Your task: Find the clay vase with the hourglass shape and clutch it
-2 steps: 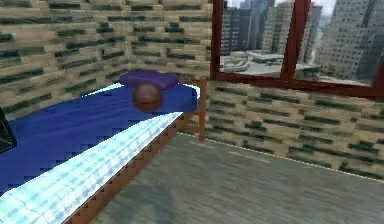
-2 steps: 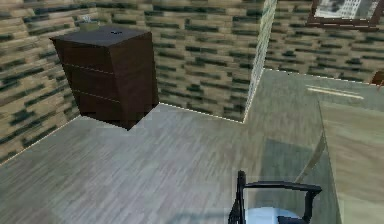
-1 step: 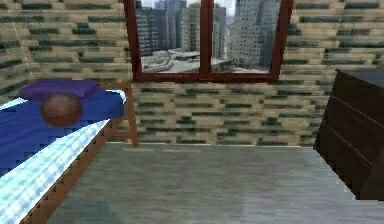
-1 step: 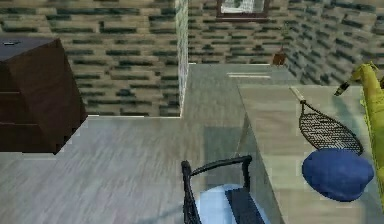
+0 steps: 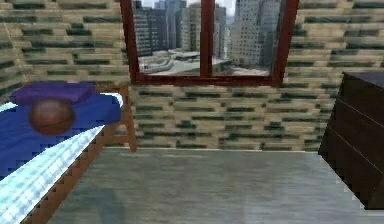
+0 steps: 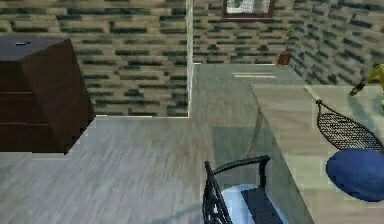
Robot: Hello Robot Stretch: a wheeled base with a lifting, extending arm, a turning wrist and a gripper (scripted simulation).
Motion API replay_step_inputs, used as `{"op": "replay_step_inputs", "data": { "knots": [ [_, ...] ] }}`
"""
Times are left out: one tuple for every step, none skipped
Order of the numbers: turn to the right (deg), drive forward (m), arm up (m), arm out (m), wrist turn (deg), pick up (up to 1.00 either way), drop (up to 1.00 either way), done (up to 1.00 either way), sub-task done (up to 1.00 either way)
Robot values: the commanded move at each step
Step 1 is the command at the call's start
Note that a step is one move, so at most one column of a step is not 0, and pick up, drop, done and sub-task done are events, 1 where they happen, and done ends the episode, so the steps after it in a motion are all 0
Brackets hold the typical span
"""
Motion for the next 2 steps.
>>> {"op": "replay_step_inputs", "data": {
  "knots": [
    [45.0,0.0,0.0,0.0,0.0,0.0,0.0,0.0,0.0],
    [15.0,0.0,0.0,0.0,0.0,0.0,0.0,0.0,0.0]
  ]
}}
